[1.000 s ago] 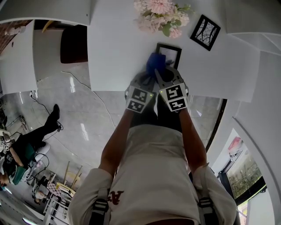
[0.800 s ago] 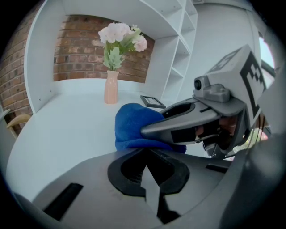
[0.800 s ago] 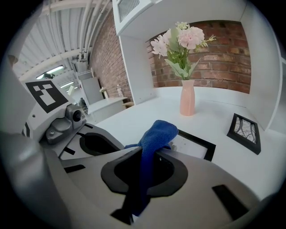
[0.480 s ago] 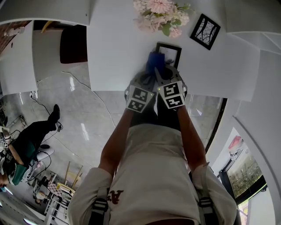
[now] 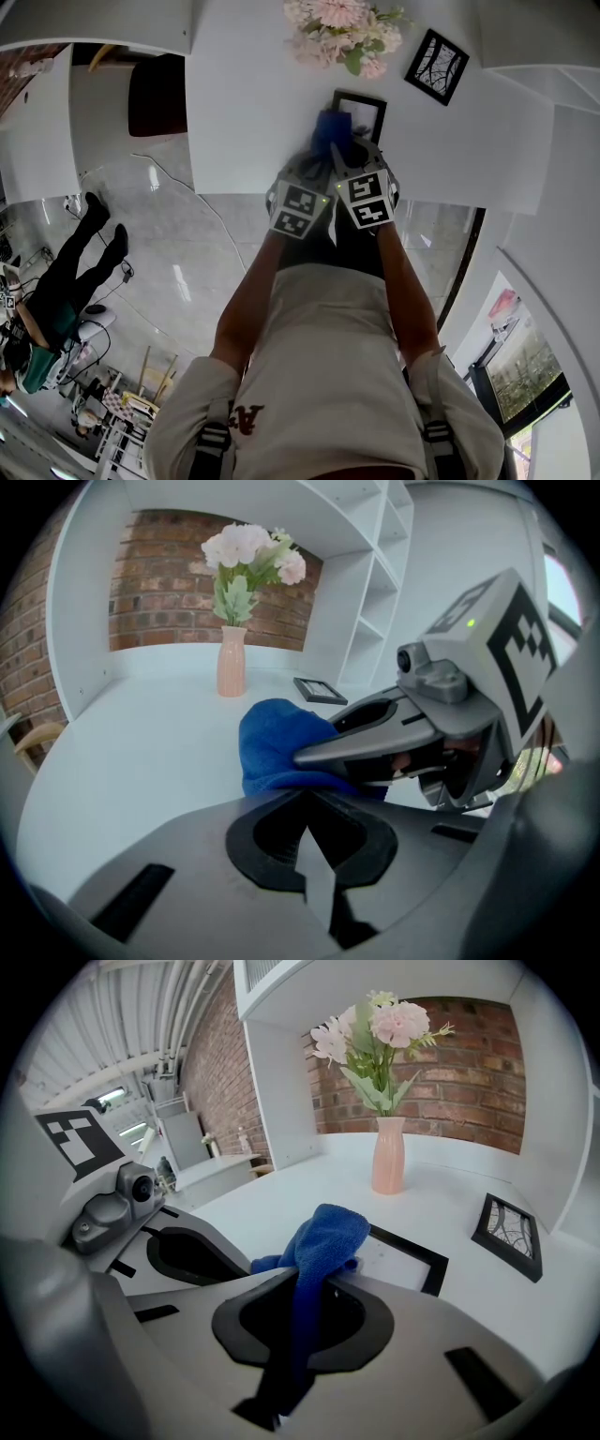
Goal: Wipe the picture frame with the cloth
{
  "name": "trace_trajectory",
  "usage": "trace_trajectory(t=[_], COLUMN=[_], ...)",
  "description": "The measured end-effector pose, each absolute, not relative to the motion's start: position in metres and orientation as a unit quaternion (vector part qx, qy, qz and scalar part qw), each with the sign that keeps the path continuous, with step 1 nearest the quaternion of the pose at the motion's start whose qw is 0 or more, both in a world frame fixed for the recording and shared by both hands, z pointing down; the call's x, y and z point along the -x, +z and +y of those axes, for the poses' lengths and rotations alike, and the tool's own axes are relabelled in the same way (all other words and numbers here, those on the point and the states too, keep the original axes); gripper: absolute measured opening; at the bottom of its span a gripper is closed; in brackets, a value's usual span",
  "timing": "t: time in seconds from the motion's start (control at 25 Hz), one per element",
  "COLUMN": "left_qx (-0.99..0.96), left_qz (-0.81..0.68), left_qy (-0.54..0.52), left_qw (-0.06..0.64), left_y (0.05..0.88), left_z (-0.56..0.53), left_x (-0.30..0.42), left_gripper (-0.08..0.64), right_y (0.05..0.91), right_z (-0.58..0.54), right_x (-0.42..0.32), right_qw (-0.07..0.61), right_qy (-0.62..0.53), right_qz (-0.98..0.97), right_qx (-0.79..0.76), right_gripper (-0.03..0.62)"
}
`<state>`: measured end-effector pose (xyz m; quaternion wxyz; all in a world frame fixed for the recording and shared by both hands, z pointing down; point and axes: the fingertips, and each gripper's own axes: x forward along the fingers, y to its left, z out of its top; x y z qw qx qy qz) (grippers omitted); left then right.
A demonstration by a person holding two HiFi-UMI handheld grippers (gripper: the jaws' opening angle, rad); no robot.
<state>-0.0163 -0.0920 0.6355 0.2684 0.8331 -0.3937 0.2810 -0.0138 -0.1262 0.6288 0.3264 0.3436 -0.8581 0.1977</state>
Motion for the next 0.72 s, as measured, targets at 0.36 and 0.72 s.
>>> trace_trajectory(t=[0.36, 0.72], left_qx=[-0.828, -0.824], left_qz=[-0.398, -0.402], left_qy=[0.289, 0.289], left_qw=[0.269, 0.273], left_y=[0.637, 0.638], left_z=[-0.092, -0.093], left_x=[0.016, 0.016], left_gripper=[0.002, 0.002], right_y=[0.630, 0.632], right_z=[-0.127, -0.126], right_x=[0.008, -0.004], right_qw=[0.333, 0.345], right_qy=[0.196, 0.198], right_qz=[-0.852, -0.843], right_qx=[-0.352, -0.361], right_gripper=[0.032, 0.032])
